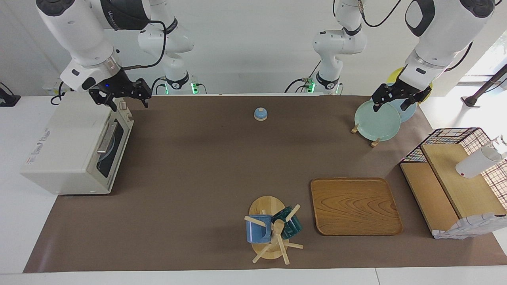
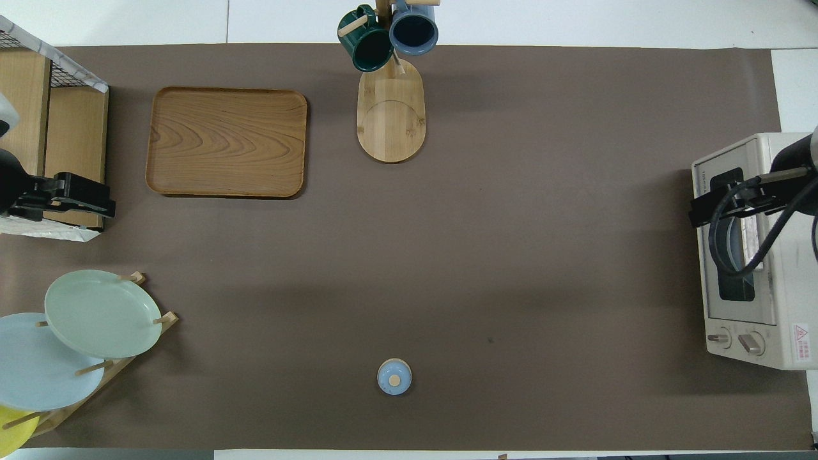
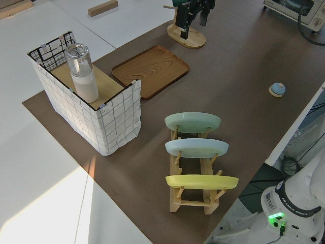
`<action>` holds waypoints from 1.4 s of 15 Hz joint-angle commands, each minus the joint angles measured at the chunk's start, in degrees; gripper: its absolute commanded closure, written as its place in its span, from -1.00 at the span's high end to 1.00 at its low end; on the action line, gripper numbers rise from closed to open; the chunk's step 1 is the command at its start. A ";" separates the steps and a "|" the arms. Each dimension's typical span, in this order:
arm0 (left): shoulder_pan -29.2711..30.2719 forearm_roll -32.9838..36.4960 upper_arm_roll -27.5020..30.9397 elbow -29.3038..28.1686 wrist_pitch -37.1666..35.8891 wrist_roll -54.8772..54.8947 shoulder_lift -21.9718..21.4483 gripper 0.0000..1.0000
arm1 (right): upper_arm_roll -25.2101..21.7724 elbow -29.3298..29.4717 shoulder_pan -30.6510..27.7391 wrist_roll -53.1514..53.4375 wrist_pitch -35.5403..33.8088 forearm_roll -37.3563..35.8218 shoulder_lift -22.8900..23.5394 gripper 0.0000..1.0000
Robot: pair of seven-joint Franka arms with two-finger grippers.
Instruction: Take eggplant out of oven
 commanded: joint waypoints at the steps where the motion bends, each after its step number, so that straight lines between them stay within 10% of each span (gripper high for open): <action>1: 0.48 -0.45 -0.27 -2.15 1.14 0.34 -1.79 1.00 | -0.13 0.85 -0.10 1.00 -0.40 0.08 0.29 1.00; 16: 0.48 -0.45 -0.27 -2.15 1.14 0.34 -1.79 1.00 | -0.39 -0.12 -1.06 0.56 0.30 0.52 -0.23 0.99; 17: 0.48 -0.53 -0.27 -2.15 1.14 0.34 -1.79 1.00 | -0.39 -0.03 -1.24 0.39 0.22 0.26 -0.23 0.47; 18: 0.48 -0.45 -0.27 -2.15 1.14 0.26 -1.79 1.00 | -0.39 -0.21 -1.41 0.30 0.21 0.08 -0.23 -0.57; 19: 0.48 -0.45 -0.27 -2.15 1.14 0.26 -1.79 1.00 | -0.39 -0.73 -1.42 0.56 0.30 0.08 -0.32 -1.00; 21: 0.48 -0.45 -0.27 -2.15 1.14 0.34 -1.79 1.00 | -0.48 -2.22 -1.68 0.30 2.31 -0.10 -1.02 -1.00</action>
